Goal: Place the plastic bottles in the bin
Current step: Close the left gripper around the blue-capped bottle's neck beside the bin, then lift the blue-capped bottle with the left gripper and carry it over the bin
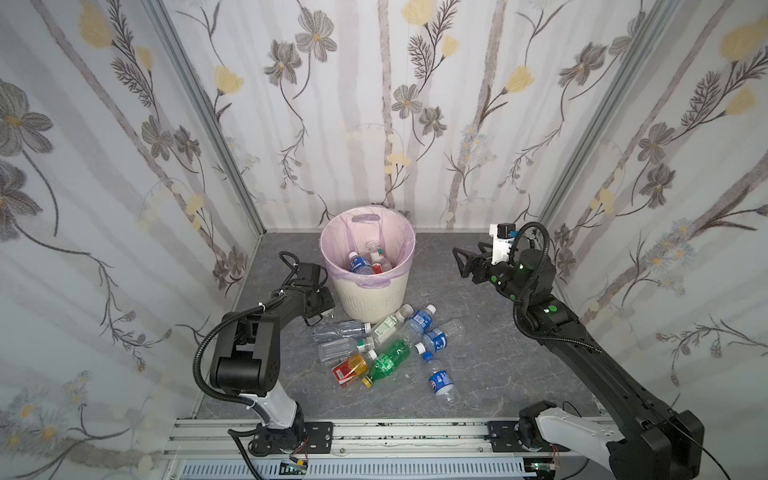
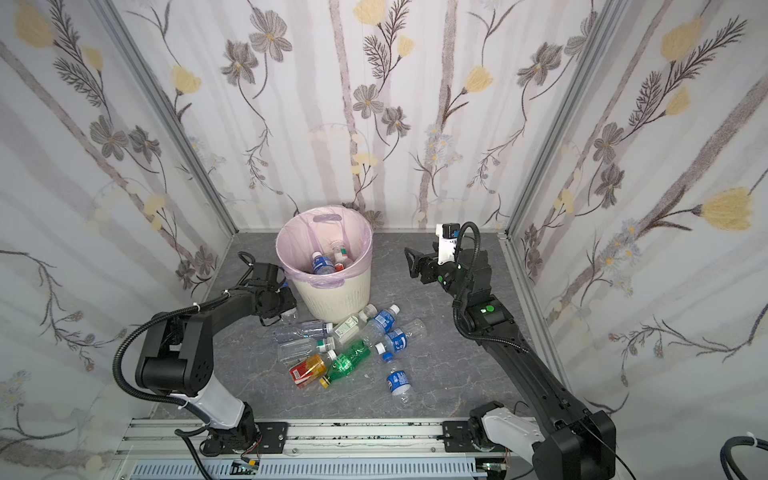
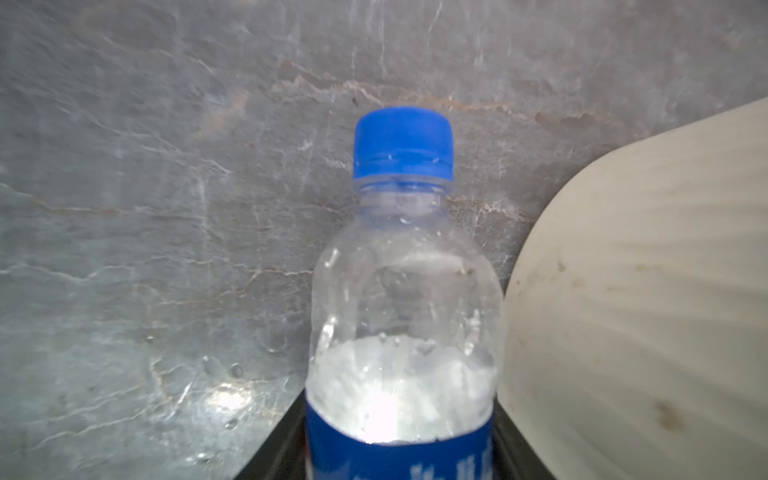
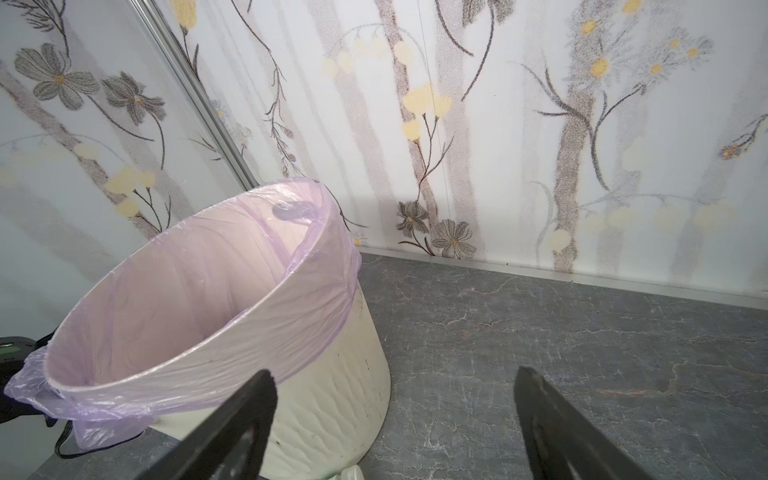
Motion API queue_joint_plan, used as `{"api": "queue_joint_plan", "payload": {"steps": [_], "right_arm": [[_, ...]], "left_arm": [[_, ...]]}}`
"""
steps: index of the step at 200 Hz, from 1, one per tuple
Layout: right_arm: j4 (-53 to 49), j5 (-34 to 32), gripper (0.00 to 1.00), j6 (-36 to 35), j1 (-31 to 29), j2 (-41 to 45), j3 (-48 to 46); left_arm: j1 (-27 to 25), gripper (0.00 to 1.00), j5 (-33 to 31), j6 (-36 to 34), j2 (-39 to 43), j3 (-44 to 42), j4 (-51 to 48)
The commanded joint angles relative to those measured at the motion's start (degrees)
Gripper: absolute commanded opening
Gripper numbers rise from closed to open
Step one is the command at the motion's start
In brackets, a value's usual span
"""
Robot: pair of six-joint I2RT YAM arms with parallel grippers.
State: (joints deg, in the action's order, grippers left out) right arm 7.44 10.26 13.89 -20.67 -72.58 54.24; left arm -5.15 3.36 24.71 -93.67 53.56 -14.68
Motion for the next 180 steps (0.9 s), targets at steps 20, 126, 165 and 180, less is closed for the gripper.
{"api": "queue_joint_plan", "payload": {"steps": [20, 126, 165, 180], "right_arm": [[0.7, 0.1, 0.90, 0.3, 0.0, 0.2, 0.5], [0.2, 0.0, 0.89, -0.3, 0.1, 0.2, 0.8], [-0.5, 0.0, 0.89, -0.8, 0.3, 0.7, 0.8], [-0.6, 0.0, 0.89, -1.0, 0.3, 0.8, 1.0]], "left_arm": [[0.7, 0.52, -4.0, 1.7, 5.5, -0.9, 0.8], [3.8, 0.51, -0.6, 0.4, 20.0, 2.8, 0.0], [4.2, 0.51, -1.8, -1.7, 23.8, 6.7, -1.8], [4.5, 0.52, -2.4, -2.5, 24.6, 8.6, -2.9]]}}
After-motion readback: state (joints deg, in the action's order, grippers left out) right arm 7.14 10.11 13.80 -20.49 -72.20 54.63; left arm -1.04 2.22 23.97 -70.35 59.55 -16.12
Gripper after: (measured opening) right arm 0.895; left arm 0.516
